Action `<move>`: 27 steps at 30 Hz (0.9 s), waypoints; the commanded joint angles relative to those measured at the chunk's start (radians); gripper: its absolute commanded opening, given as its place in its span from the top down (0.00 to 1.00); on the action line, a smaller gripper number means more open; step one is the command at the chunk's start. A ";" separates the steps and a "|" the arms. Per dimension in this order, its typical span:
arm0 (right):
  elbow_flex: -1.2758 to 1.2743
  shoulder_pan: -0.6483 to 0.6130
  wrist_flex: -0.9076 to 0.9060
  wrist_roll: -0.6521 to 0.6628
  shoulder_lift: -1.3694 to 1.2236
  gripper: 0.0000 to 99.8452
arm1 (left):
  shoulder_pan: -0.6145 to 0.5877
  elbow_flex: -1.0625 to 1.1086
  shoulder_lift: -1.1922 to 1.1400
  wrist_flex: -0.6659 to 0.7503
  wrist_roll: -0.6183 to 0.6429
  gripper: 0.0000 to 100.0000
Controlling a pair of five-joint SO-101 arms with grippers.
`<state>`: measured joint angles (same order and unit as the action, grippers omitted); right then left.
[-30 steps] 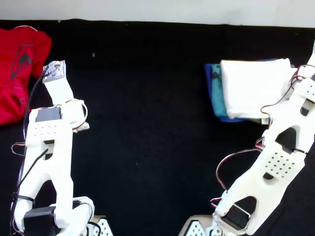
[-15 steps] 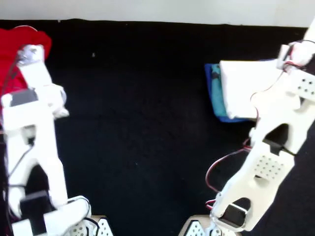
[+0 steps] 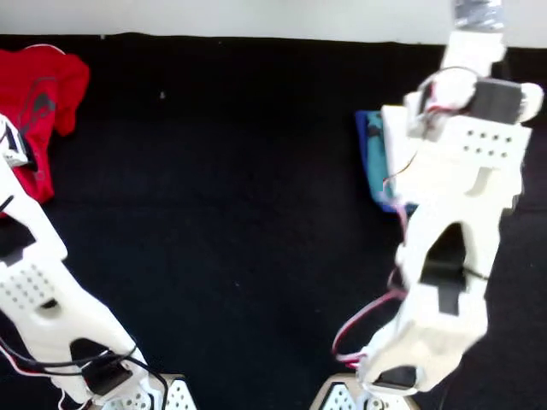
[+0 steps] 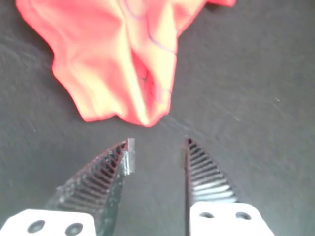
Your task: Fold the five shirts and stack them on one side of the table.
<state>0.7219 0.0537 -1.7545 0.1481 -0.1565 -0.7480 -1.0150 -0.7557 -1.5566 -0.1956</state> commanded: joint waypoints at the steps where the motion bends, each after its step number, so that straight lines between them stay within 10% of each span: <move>1: -0.282 -0.067 -0.004 -0.006 0.248 0.89 | -0.033 -0.263 -0.176 -0.006 -0.023 0.82; 17: -0.912 -0.088 0.194 -0.005 0.630 0.89 | -0.099 -0.618 -0.601 0.103 -0.025 0.76; 27: -0.954 -0.088 0.202 -0.006 0.638 0.89 | 0.021 -0.624 -0.625 -0.038 -0.025 0.99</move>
<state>-0.2294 -0.0276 -1.5581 0.1481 0.4480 -0.7710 -1.6134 -1.3909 -1.5474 -0.2094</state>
